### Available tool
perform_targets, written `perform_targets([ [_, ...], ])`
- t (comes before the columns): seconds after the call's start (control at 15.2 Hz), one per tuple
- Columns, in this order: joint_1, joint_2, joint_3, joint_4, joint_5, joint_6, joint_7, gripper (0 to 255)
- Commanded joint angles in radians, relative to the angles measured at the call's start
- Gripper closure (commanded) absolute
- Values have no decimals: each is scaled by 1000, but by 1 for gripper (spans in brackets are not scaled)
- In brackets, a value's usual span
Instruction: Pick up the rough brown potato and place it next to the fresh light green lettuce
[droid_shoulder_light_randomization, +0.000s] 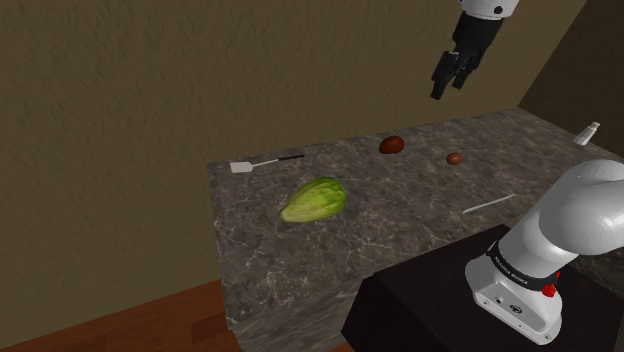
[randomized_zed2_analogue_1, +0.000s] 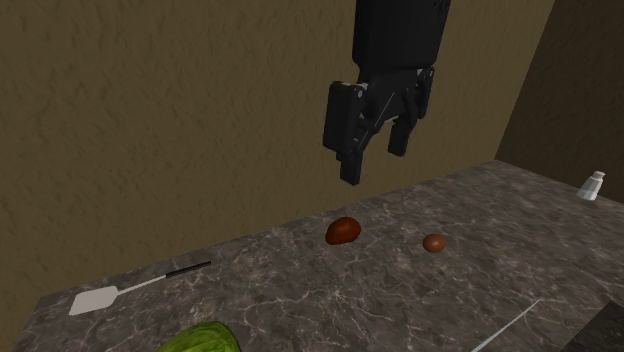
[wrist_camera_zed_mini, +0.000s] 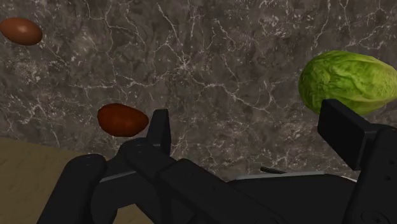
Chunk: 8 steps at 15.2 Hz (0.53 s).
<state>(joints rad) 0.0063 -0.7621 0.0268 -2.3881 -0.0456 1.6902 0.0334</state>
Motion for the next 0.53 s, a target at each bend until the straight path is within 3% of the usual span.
perform_targets([
  [0.0,0,0,0,0,0,0,0,0],
  [0.46,27,125,-218,-30,-56,118,-372,0],
])
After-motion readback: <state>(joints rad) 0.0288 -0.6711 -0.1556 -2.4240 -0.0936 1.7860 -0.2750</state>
